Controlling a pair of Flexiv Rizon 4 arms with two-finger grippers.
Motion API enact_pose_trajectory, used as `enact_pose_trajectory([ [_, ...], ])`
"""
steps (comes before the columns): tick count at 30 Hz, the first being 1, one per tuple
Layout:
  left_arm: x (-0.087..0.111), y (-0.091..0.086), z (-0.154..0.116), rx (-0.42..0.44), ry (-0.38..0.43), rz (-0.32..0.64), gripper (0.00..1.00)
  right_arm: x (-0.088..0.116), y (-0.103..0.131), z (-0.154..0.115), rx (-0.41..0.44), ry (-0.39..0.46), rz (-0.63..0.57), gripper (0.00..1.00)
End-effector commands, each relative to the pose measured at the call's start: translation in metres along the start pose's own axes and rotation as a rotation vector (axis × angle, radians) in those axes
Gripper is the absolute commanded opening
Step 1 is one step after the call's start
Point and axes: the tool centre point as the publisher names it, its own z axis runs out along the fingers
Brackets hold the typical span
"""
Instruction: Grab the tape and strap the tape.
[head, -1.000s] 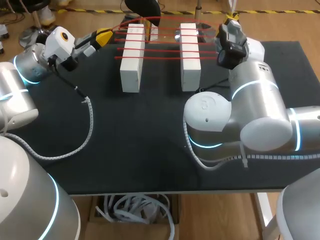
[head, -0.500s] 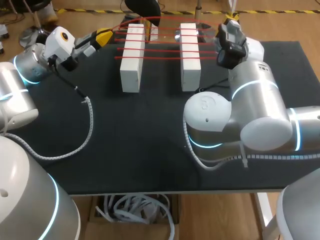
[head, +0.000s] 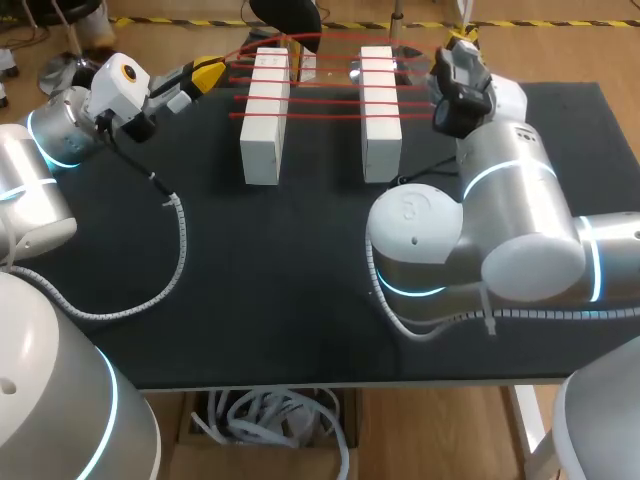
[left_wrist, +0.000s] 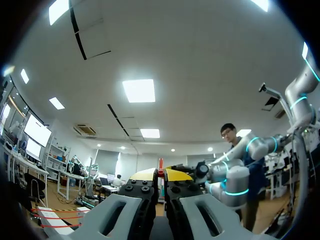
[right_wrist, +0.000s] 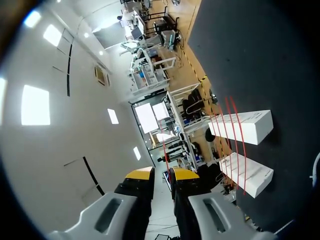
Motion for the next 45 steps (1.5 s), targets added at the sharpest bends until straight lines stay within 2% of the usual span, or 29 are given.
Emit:
enact_pose_trajectory([
  [1,0.0002,0.0002,-0.0001,0.0,0.0,0.001,0.0,0.0024,-0.0005,-0.0006,-0.001,-0.01,-0.003,0.0],
  [22,0.0002,0.0002,-0.0001,0.0,0.0,0.001,0.0,0.0024,-0.0017,-0.0029,-0.008,-0.069,-0.068,0.0],
  [45,0.0002,0.0002,-0.0001,0.0,0.0,0.001,0.0,0.0024,-0.0017,-0.0029,-0.008,-0.069,-0.068,0.0],
])
